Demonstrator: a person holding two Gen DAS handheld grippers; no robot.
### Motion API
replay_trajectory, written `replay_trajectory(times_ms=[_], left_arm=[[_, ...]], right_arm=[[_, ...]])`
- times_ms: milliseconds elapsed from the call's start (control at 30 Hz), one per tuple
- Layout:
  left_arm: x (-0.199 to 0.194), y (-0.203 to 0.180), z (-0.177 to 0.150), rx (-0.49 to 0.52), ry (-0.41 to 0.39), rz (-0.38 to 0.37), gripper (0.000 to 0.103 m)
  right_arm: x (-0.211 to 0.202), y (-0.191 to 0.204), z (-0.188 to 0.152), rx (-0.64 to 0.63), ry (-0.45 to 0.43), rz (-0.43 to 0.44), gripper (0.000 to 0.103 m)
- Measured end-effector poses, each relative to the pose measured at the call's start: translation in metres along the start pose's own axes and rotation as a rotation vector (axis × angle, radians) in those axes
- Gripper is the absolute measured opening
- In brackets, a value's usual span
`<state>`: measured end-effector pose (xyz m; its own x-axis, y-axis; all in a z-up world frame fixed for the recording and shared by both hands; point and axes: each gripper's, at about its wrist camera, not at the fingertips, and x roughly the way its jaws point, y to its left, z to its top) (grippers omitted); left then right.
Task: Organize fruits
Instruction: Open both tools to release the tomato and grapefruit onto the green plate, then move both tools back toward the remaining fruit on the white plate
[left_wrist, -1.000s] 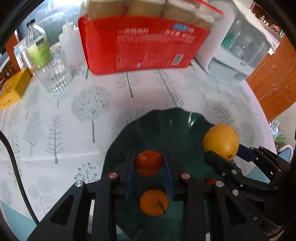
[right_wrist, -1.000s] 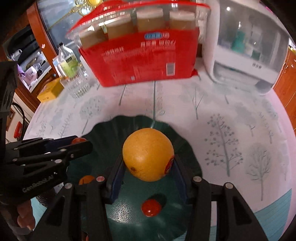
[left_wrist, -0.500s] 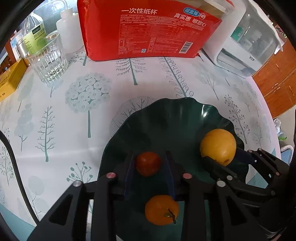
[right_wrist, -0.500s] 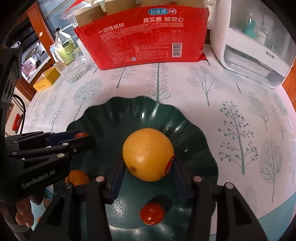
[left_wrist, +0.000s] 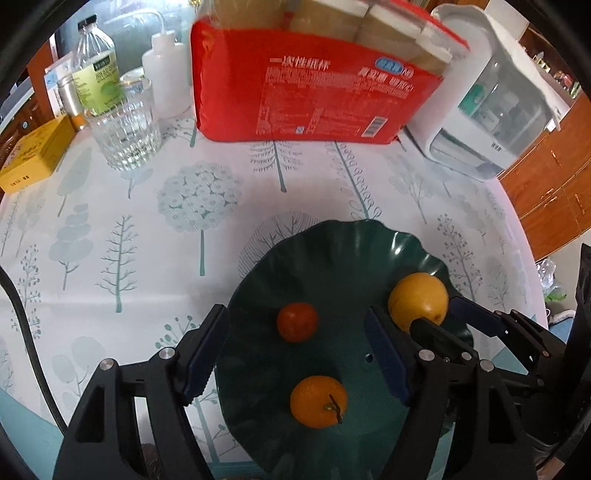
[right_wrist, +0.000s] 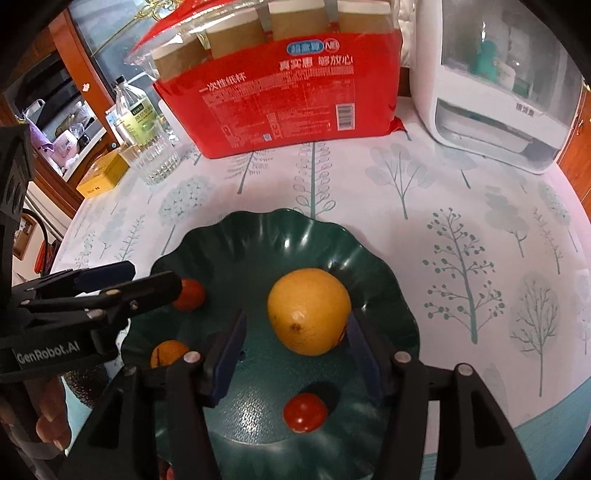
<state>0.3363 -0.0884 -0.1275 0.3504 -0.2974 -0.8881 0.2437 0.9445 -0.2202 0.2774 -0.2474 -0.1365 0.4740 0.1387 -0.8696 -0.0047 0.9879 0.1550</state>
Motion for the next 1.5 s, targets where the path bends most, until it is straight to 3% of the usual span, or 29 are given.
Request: replay_trajectory(times_ms=[900,1500], left_arm=[[-0.122,-0.002,-0.038,0.016,-0.14,0.061,0.075],[-0.222,-0.004,-0.123,0.046,-0.238,0.072,0.08]], right_arm=[[-0.1,0.045,-0.024,-0.081,-0.117,-0.004,0.057],[-0.183,0.077,-0.079,-0.121,-0.181,0.075,0.057]])
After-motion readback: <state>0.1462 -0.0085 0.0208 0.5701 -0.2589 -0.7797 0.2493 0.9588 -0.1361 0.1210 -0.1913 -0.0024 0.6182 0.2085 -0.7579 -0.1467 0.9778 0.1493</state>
